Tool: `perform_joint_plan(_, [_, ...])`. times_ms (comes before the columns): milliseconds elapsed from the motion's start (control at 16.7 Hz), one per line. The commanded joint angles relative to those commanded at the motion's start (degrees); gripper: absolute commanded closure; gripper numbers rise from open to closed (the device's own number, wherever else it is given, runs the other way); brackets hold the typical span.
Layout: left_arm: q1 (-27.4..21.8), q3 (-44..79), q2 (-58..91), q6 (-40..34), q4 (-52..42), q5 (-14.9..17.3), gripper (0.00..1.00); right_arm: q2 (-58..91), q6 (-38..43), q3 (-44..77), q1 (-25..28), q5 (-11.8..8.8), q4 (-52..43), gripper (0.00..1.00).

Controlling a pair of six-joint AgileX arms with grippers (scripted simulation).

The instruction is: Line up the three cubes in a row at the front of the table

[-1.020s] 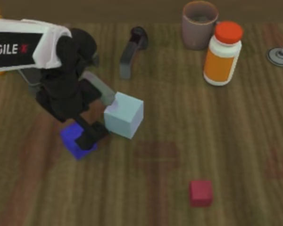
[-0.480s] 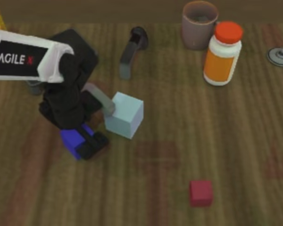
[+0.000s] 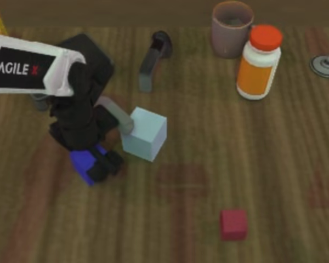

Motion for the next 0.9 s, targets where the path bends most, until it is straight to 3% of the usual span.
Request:
perform_joint_plan(300, [0.0,0.0,0.0,0.0,0.0,0.0,0.98,0.0,0.0,0.0,0.0,0.0,0.0,0.0])
perform_joint_plan(900, [-0.1,0.5,-1.5,-0.2,-1.0,0.5,1.0,0.0,0.0,0.0,0.0,0.0,0.0,0.0])
